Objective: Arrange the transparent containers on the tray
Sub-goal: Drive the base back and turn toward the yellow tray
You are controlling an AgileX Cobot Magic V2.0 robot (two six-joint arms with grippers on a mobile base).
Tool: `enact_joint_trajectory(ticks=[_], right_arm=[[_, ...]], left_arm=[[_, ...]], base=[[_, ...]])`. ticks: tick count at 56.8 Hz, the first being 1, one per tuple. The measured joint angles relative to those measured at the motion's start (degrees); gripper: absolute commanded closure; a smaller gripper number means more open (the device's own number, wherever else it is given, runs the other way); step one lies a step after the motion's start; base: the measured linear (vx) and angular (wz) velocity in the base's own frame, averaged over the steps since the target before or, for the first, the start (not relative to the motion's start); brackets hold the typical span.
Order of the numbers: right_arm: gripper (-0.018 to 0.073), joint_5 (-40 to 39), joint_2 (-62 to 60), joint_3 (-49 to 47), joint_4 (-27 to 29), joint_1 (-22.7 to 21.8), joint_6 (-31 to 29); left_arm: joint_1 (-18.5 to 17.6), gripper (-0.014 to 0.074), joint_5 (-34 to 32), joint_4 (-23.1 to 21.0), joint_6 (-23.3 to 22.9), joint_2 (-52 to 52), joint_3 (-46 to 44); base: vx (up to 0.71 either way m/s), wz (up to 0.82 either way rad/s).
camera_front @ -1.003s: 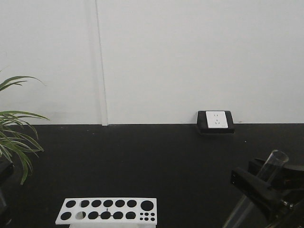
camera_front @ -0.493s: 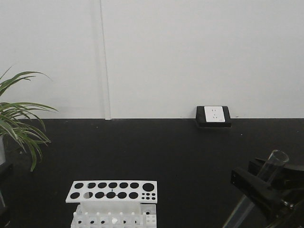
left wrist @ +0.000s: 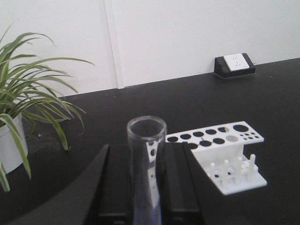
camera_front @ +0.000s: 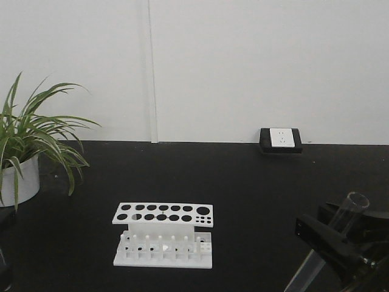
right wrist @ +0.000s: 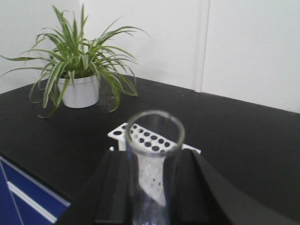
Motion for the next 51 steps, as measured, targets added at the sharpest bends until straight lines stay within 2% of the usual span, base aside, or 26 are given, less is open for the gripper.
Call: enact_joint_trajectory(ticks=[51], right_arm=[[0.0571,0.0,0.0,0.0,0.0,0.0,0.0]], left_arm=[[0.0,0.0535,0.0,0.0,0.0,0.0,0.0]], base=[[-0.25,0.02]])
